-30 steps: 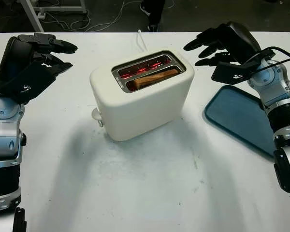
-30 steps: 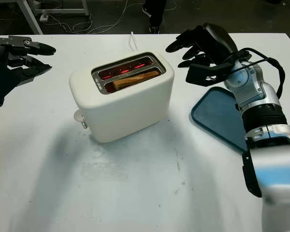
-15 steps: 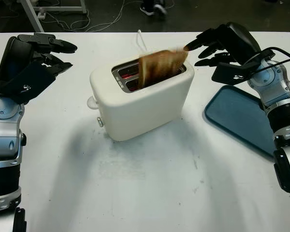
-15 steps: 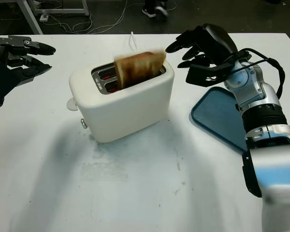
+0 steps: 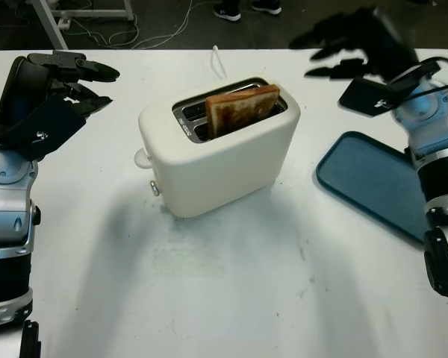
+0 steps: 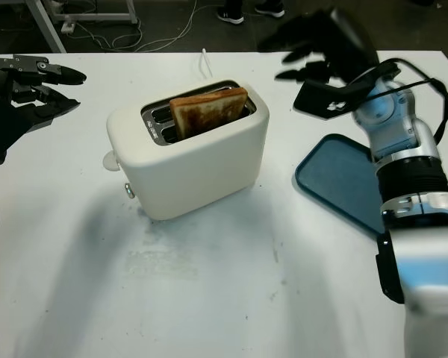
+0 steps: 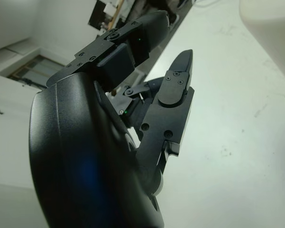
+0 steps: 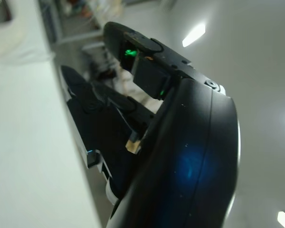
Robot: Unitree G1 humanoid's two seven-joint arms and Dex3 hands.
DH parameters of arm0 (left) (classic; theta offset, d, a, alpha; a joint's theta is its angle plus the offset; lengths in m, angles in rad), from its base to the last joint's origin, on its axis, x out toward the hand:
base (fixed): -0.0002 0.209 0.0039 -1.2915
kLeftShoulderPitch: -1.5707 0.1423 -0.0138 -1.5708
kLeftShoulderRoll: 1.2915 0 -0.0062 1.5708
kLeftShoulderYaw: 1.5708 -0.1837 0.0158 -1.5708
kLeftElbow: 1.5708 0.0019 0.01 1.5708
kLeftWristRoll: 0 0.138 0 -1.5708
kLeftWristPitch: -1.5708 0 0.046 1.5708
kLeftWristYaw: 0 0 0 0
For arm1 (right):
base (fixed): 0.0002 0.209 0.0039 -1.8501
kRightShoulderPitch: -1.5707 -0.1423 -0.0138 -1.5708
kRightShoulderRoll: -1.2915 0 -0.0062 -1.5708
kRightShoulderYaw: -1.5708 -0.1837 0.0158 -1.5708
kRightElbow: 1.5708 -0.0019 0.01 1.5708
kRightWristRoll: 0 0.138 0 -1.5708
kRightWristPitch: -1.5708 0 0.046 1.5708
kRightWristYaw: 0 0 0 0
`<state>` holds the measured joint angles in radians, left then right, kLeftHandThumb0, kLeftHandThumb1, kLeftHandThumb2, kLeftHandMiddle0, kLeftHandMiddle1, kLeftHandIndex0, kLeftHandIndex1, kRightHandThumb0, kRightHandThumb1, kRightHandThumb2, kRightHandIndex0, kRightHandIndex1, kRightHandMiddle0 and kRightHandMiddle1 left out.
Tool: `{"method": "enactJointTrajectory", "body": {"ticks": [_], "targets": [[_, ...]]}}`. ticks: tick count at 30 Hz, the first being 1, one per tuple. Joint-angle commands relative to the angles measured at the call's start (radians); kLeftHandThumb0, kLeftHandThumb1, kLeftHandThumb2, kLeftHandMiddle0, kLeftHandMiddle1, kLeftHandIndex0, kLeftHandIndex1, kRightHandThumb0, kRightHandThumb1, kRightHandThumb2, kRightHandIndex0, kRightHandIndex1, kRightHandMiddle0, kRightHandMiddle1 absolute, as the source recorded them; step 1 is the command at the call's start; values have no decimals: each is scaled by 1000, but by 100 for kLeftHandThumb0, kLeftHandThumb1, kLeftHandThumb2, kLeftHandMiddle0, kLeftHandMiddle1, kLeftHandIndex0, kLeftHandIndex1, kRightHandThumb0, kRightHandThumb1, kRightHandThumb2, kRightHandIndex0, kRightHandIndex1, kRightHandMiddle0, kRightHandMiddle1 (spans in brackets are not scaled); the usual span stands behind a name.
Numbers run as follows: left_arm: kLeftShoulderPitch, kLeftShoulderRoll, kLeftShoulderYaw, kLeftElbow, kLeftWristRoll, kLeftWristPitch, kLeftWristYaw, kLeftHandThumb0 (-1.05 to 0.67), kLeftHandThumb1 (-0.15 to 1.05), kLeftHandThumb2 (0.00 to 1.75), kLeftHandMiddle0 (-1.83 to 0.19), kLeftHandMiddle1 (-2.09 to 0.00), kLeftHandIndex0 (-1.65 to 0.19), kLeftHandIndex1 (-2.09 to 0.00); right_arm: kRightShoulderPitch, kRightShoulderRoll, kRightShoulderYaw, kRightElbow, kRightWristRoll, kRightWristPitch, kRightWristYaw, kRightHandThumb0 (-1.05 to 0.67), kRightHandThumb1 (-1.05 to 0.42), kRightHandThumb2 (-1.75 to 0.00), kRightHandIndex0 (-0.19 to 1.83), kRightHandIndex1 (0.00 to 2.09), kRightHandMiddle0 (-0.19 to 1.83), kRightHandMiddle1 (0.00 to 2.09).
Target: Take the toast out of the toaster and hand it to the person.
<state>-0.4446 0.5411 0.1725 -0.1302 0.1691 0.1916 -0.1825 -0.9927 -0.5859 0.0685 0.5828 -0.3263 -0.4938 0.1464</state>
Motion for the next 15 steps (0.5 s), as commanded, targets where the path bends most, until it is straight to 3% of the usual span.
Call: {"method": "enactJointTrajectory", "body": {"ticks": [1,4,8,12,15], "targets": [[12,2,2,-7,-2,3,-2,-10,85,1,-83,-87,-99,-24,6,-12,-21,-119,32,58,34,-23,-57,0,107,0,99,0],[15,1,2,-16,2,14,1,-9,85,1,-81,-86,-98,-24,4,-10,-38,-240,78,91,97,-31,-50,0,107,0,99,0],[15,3,1,-13,7,4,4,-9,85,0,-81,-86,-99,-24,-15,-1,-31,-305,149,115,201,-62,-46,-1,107,1,99,1],[17,0,3,-12,3,2,5,-9,84,0,-82,-86,-99,-24,-27,-2,26,-351,122,135,293,-76,-45,-1,108,1,100,1],[18,1,2,-14,6,6,5,-10,84,0,-83,-86,-99,-24,-36,10,84,-357,85,121,346,-77,-41,0,114,5,101,1]]}}
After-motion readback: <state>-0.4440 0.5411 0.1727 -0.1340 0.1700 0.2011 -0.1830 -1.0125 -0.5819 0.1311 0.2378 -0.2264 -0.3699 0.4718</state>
